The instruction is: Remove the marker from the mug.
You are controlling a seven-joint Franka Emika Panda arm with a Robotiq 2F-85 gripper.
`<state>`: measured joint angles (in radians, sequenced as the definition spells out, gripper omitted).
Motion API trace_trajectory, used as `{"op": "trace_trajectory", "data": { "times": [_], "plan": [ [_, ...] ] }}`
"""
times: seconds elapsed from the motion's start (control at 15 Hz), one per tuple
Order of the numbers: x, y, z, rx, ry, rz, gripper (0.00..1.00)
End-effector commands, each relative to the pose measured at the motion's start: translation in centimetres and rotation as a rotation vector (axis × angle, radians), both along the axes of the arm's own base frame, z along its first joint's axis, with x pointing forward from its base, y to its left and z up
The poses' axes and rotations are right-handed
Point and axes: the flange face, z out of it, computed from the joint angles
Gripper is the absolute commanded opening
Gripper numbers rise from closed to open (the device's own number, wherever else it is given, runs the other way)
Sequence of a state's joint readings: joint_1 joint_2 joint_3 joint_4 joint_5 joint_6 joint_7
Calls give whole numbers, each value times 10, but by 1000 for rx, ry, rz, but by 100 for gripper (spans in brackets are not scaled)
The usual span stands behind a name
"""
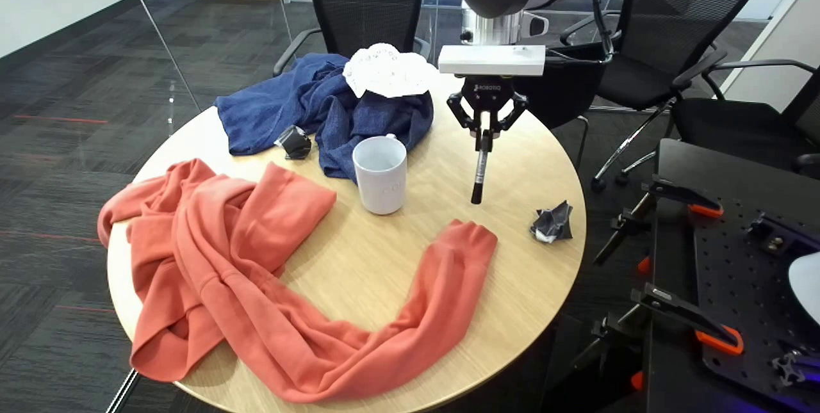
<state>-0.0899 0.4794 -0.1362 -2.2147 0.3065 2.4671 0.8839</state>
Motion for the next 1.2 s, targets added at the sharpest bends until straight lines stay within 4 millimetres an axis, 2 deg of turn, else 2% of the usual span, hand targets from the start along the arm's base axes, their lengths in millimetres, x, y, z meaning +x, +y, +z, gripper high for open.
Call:
{"op": "trace_trajectory", "data": {
  "times": [0.0, 0.07, 0.13, 0.2, 0.67, 0.73, 1.13],
  "plan": [
    [8, -5, -11, 45, -9, -8, 4],
    [8, -6, -14, 48, -8, -10, 4],
    [9, -6, -15, 47, -7, -8, 42],
    [10, -5, -15, 41, -9, -6, 44],
    [13, 11, 11, -18, -75, 36, 94],
    [14, 15, 17, -30, -90, 46, 99],
    [17, 34, 38, -57, -152, 88, 100]
  ]
}}
